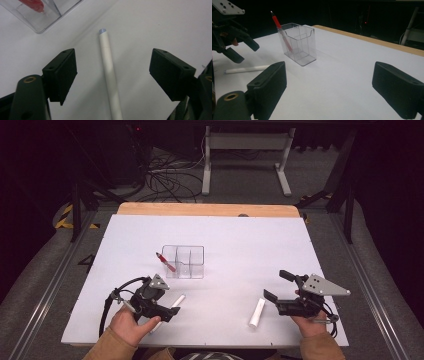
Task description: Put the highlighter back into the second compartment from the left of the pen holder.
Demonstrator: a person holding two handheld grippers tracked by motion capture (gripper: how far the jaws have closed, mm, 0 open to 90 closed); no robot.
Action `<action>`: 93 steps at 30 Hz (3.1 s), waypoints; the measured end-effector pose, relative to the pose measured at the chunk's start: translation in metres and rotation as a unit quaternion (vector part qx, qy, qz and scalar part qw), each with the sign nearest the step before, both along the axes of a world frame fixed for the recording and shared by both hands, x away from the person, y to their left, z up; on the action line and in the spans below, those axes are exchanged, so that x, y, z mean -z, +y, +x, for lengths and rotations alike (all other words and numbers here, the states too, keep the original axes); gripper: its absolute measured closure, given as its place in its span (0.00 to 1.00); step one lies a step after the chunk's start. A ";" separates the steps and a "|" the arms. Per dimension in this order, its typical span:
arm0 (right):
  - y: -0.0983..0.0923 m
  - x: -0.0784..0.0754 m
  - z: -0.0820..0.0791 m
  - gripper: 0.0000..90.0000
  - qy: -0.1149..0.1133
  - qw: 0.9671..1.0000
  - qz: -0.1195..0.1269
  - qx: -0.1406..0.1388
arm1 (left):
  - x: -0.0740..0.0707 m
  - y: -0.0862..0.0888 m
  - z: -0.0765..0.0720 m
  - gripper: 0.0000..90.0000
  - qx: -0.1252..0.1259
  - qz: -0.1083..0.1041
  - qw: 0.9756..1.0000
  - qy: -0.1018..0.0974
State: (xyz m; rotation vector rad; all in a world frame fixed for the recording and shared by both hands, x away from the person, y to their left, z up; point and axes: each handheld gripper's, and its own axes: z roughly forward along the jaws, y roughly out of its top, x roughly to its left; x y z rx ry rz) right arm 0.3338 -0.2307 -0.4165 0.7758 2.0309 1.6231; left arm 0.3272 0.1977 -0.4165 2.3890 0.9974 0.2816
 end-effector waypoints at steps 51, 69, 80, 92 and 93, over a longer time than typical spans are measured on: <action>0.000 0.000 0.000 0.15 -0.006 1.000 -0.008 -0.003 | 0.025 -0.017 0.009 0.87 -0.021 0.090 0.992 0.085; 0.000 0.000 -0.001 0.16 -0.010 1.000 -0.013 -0.003 | 0.023 -0.017 0.007 0.87 -0.017 0.094 0.992 0.076; 0.000 0.001 -0.001 0.16 -0.009 1.000 -0.012 -0.003 | 0.000 -0.004 0.001 0.87 -0.023 0.028 0.999 0.005; 0.001 0.001 -0.001 0.16 -0.009 1.000 -0.011 -0.004 | -0.017 0.013 -0.008 0.87 -0.027 -0.073 0.994 -0.071; 0.001 0.001 -0.001 0.16 -0.011 1.000 -0.012 -0.004 | -0.018 0.014 -0.009 0.87 -0.028 -0.081 0.993 -0.078</action>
